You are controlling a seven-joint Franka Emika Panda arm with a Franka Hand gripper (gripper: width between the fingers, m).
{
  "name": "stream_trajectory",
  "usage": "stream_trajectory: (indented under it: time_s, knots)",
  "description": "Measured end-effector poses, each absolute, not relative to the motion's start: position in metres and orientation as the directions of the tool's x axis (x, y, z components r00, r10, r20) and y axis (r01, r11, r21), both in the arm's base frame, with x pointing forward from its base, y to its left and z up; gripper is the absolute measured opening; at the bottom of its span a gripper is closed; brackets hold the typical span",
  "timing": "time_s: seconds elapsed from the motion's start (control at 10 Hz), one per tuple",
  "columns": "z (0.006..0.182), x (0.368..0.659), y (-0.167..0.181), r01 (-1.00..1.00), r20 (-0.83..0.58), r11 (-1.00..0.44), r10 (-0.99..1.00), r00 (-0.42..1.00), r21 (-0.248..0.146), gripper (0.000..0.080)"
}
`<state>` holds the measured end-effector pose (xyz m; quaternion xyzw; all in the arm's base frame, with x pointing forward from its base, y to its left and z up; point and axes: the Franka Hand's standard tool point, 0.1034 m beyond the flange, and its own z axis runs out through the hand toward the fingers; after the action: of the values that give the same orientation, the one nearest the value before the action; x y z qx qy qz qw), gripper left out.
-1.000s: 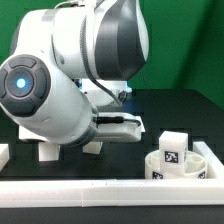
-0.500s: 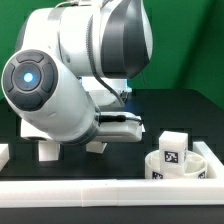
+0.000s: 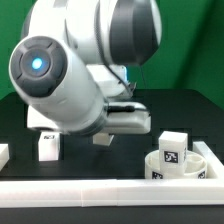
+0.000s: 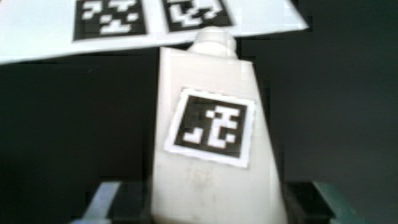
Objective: Assemble stool
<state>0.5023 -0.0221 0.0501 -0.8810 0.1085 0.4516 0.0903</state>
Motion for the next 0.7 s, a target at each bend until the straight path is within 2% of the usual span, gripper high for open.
stream_trajectory:
  time_s: [0.3, 0.4, 0.7]
  knots:
    - [0.08, 0.519, 0.01, -0.268, -0.782, -0.961, -0.115, 0.613, -0.069, 0.0325]
    - [0.075, 0.52, 0.007, -0.26, -0.77, -0.962, -0.104, 0.629, -0.083, 0.0325]
    - [0.073, 0.522, 0.007, -0.261, -0.76, -0.962, -0.109, 0.641, -0.083, 0.0327]
